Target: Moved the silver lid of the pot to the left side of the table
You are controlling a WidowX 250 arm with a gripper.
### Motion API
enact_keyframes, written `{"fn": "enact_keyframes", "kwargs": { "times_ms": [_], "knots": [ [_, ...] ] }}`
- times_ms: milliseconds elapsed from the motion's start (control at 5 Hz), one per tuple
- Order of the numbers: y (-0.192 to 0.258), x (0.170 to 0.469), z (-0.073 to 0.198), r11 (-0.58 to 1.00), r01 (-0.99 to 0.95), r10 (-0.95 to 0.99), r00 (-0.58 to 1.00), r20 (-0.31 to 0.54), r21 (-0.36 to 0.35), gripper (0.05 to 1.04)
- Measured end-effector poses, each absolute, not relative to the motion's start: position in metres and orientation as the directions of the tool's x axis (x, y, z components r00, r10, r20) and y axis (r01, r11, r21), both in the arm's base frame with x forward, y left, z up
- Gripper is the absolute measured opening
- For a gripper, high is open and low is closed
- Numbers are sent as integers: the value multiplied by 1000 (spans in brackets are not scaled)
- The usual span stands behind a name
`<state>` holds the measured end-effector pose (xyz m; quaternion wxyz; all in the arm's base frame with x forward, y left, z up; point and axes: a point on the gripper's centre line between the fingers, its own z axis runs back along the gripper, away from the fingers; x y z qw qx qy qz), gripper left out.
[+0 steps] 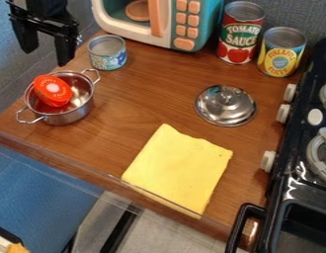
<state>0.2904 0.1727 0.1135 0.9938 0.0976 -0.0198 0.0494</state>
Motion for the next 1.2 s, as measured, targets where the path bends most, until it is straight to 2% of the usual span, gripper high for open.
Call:
{"fn": "enact_keyframes", "kwargs": {
  "times_ms": [200,400,800,1200],
  "knots": [
    [169,288,101,979,-98,97,995,16,179,999],
    [123,286,90,986,9,-9,1000,-2,169,999],
    [46,316,95,978,141,-152,986,68,152,999],
    [-11,361,76,977,175,-183,982,54,124,999]
  ]
}}
